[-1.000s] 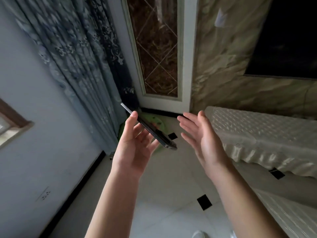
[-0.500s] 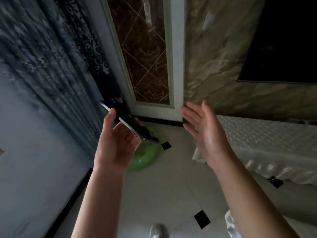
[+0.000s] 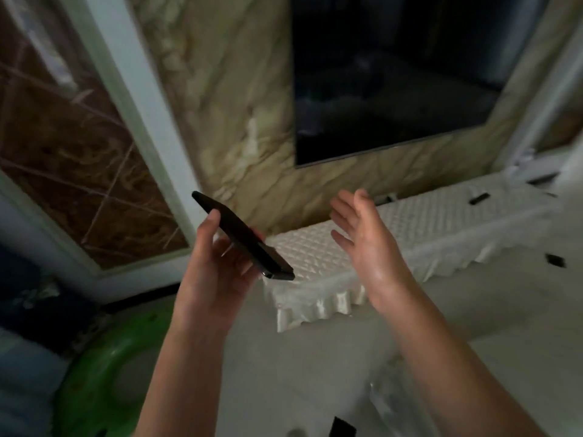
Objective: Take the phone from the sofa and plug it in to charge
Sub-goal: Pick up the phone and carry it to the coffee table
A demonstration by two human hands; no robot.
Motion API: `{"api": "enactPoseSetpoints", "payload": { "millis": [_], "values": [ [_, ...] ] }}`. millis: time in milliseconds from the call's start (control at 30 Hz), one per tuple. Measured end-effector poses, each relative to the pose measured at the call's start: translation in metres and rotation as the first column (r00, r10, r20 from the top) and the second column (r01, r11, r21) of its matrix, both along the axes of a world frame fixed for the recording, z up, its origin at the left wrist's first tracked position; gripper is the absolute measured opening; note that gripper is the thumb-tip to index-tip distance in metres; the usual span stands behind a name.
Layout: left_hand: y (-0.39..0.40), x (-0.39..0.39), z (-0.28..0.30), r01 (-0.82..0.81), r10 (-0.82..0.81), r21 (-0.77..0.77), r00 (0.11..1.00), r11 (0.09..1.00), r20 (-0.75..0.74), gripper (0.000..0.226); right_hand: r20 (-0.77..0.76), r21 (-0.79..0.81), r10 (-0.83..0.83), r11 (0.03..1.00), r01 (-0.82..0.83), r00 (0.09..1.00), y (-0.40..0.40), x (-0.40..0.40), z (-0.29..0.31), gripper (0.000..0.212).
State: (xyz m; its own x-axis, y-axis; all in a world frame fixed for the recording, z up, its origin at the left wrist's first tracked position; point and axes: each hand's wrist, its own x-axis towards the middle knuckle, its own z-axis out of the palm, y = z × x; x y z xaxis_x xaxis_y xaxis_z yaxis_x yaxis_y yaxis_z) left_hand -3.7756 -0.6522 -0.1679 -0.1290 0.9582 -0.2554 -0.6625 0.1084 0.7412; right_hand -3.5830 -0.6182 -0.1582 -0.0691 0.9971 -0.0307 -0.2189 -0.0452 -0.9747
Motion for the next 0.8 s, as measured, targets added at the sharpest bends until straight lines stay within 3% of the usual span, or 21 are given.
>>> {"api": "enactPoseSetpoints", "payload": {
  "millis": [167, 433, 600, 800],
  "values": [
    [0.070, 0.021, -0.008, 0.251, -0.250, -0.029, 0.968, 0.967, 0.033, 0.069, 0.107, 0.009, -0.206, 0.978, 0.206, 0.973, 0.019, 0.020, -0.004, 0.049],
    [0.134, 0.126, -0.009, 0.515, -0.511, -0.028, 0.855, 0.857, 0.092, 0.077, 0.126, 0.029, -0.444, 0.895, 0.445, 0.887, 0.022, 0.099, -0.005, 0.059],
    [0.158, 0.185, -0.015, 0.610, -0.605, -0.093, 0.793, 0.787, 0.078, 0.076, 0.060, -0.005, -0.508, 0.860, 0.510, 0.859, 0.033, 0.150, -0.019, 0.080],
    [0.188, 0.241, -0.016, 0.620, -0.629, -0.159, 0.778, 0.768, -0.004, 0.080, -0.033, -0.078, -0.549, 0.834, 0.546, 0.835, 0.069, 0.211, -0.036, 0.074]
  ]
}}
